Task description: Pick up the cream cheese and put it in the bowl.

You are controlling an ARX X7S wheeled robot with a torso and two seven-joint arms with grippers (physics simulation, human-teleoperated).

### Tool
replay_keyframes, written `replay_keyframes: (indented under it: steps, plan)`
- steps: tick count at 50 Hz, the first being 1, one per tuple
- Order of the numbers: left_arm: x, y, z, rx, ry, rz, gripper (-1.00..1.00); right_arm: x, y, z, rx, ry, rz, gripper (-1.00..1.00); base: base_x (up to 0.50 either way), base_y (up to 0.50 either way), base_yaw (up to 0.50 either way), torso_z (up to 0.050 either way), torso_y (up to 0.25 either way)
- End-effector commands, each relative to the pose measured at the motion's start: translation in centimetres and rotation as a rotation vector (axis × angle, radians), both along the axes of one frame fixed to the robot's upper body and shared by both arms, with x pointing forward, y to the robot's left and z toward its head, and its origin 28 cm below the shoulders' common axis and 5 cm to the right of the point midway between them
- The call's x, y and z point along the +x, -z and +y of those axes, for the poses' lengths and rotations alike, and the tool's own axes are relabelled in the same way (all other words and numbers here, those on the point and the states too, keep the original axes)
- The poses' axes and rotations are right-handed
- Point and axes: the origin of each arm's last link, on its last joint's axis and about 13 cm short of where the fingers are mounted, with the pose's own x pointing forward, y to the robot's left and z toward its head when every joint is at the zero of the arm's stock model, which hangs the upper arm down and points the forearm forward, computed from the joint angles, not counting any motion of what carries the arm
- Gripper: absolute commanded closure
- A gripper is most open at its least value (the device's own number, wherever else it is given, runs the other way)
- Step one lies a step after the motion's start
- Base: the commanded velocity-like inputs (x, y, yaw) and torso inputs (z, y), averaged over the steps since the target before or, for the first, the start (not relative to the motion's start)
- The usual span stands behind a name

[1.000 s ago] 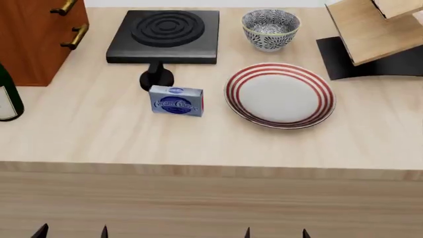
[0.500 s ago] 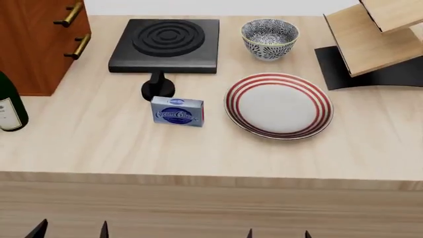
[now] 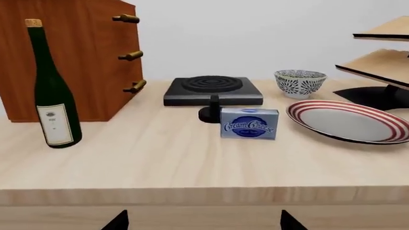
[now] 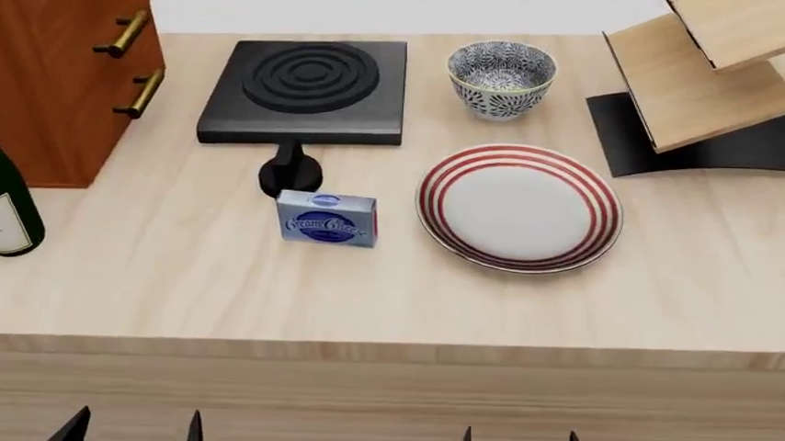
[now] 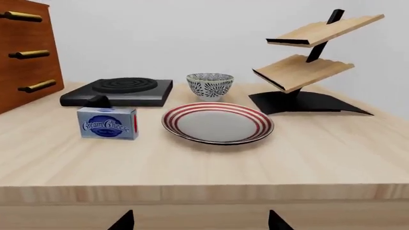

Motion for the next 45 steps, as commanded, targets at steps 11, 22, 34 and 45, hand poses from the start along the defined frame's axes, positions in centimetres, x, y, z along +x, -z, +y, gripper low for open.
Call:
replay_keyframes:
  steps: [11, 22, 34, 45]
  plan:
    - [0.0, -0.06, -0.02, 0.01, -0.005, -0.009, -1.0, -0.02, -0.1, -0.11, 0.003, 0.016, 0.003, -1.0, 0.28, 0.0, 0.0, 0.0, 0.0]
    - [0.16, -0.15, -0.1, 0.01, -0.001, -0.01, -1.0, 0.03, 0.1, -0.1, 0.021, 0.006, 0.013, -1.0, 0.18, -0.04, 0.0, 0.0, 0.0]
    - [0.26, 0.4, -0.13, 0.01, -0.002, -0.002, -1.0, 0.07, 0.33, -0.16, 0.039, 0.0, 0.02, -1.0, 0.11, -0.12, 0.0, 0.0, 0.0]
    - [0.06, 0.33, -0.09, 0.006, -0.002, -0.006, -1.0, -0.01, 0.53, -0.04, 0.027, -0.006, 0.028, -1.0, 0.11, -0.18, 0.0, 0.0, 0.0]
